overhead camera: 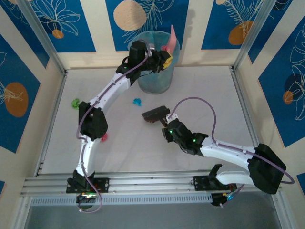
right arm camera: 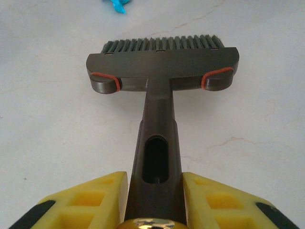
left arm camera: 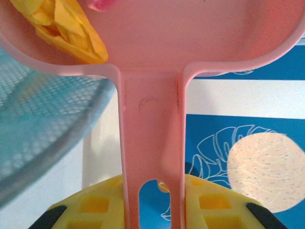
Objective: Sweep away the paper scraps from the table
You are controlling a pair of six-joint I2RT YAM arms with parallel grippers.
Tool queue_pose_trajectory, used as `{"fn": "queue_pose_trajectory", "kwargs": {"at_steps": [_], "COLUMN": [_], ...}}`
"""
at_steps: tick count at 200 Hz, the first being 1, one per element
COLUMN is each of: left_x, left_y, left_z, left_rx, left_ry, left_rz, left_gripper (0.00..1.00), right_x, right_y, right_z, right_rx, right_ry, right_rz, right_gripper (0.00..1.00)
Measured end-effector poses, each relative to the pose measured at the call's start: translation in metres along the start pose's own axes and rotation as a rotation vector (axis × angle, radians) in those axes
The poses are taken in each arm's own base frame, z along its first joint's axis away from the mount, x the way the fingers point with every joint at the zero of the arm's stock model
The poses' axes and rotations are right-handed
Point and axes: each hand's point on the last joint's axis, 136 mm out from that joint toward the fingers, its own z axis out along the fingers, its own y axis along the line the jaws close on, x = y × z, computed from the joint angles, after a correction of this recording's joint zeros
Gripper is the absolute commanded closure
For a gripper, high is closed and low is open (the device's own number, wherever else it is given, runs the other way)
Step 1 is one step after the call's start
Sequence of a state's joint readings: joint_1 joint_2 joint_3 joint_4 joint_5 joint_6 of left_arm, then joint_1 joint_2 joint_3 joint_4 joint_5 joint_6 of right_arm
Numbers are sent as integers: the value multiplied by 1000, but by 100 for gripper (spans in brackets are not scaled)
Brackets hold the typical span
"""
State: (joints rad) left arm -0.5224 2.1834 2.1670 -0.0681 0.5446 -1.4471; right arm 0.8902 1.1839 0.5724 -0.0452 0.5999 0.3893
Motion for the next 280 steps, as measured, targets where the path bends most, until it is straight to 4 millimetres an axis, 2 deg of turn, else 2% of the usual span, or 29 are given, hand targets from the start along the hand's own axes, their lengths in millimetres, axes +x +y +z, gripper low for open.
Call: {"fn": "queue_pose_trajectory", "kwargs": {"at_steps": [37,81,105,137,178,215,238,266,280], "left_x": [-10,-20,-26,-28,-19,-1,14,47,75], "left_y": [-25,-15,-22,-44,-54,-64,-81,-97,-104], "left_z": [-7,-6,-7,-12,-9,-7,-18,-44,-58], "left_rx": [95,143,190,279,316,329,343,347,349], "left_ry": [-56,-113,-142,-163,-155,-119,-99,-61,-24], "left_rz": [-27,-95,-115,-102,-101,-84,-44,16,59], "left_gripper": [100,100,100,100,100,100,100,100,100], "right_x": [-1,-2,-1,-1,-2,0,1,-2,-1], "right_y": [-3,-10,-16,-22,-28,-34,-38,-44,-46], "right_z": [0,1,2,3,1,-1,-2,-5,-7], "right_rx": [20,51,68,82,92,105,111,119,122], "right_ry": [-8,-17,-20,-25,-35,-41,-43,-54,-59], "right_rz": [-14,-23,-19,-11,2,12,19,42,53], "right_gripper": [100,100,100,100,100,100,100,100,100]}}
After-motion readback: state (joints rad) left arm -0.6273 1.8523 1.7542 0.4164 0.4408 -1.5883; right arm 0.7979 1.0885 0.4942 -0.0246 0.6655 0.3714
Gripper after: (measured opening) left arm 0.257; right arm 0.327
